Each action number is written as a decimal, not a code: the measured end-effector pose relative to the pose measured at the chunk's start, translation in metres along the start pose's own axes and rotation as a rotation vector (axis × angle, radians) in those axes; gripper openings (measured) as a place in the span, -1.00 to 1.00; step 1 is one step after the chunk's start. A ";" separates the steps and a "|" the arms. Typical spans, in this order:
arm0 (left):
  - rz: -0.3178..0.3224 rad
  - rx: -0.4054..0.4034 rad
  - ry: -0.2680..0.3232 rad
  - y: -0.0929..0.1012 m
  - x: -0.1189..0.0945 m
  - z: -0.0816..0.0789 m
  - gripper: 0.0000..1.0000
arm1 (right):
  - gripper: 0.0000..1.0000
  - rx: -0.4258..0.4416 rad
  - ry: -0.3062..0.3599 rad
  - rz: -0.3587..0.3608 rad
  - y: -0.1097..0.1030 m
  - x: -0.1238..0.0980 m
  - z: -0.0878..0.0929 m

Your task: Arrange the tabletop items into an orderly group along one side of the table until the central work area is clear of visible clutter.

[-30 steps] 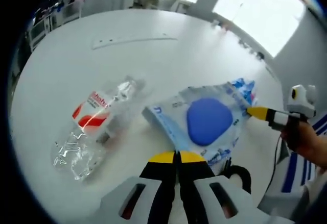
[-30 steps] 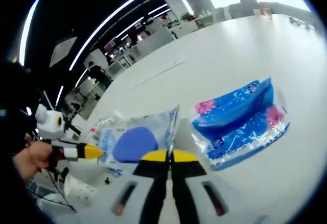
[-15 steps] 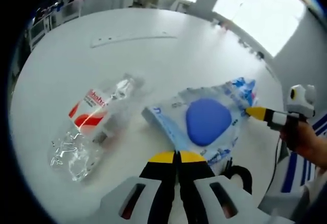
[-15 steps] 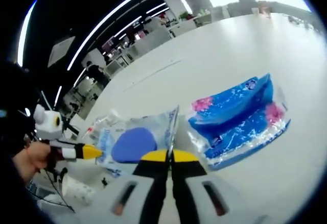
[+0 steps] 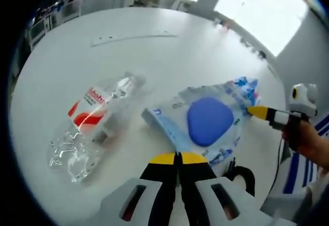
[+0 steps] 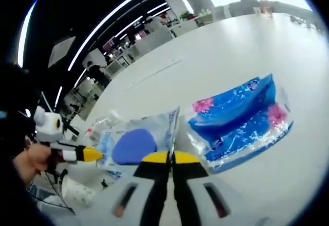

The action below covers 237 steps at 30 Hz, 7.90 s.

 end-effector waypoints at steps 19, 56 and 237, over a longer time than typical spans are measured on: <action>0.001 -0.002 0.002 0.001 -0.001 0.001 -0.88 | -0.83 -0.007 0.022 -0.006 -0.003 -0.004 -0.004; 0.004 0.014 0.068 0.005 -0.027 -0.005 -0.29 | -0.55 -0.040 0.083 -0.057 -0.020 -0.023 -0.023; -0.056 -0.493 0.191 0.138 -0.058 0.111 -1.00 | -1.00 -0.687 -0.343 -0.195 -0.065 -0.073 0.050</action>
Point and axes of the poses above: the point that each gripper's makers call its tool centre point, and the gripper's own axes: x roughly forward along the fingers, y roughly to its right, z roughly out of its underside, the point moved 4 cm from there along -x, roughly backward along the fingers
